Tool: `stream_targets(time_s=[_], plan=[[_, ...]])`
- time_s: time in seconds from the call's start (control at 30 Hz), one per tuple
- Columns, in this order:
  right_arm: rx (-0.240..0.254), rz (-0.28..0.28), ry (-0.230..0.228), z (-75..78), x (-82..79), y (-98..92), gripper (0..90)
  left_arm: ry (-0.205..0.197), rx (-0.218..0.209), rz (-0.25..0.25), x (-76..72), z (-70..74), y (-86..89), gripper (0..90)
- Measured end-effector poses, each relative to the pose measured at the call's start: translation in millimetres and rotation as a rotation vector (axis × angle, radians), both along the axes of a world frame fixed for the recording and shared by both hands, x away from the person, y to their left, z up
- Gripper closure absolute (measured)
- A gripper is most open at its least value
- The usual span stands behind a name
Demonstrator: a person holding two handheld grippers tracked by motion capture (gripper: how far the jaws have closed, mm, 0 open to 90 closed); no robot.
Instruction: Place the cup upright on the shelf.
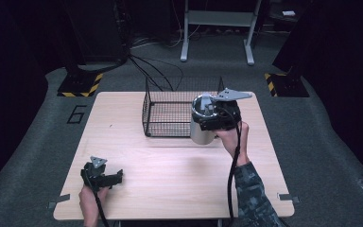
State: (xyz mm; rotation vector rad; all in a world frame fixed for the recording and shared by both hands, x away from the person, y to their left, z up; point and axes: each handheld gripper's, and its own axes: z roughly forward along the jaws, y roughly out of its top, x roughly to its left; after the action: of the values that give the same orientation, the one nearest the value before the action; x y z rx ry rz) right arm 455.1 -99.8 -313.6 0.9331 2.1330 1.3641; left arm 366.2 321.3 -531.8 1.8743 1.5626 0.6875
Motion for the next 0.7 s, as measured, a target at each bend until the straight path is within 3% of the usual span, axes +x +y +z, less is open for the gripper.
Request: stream_targets(time_s=[0.7], plan=[[0.004, -0.029, -0.009, 17.4, 37.0, 3.8, 3.3, 0.001, -0.001, -0.001, 0.3, 0.0, 0.6, 0.7]])
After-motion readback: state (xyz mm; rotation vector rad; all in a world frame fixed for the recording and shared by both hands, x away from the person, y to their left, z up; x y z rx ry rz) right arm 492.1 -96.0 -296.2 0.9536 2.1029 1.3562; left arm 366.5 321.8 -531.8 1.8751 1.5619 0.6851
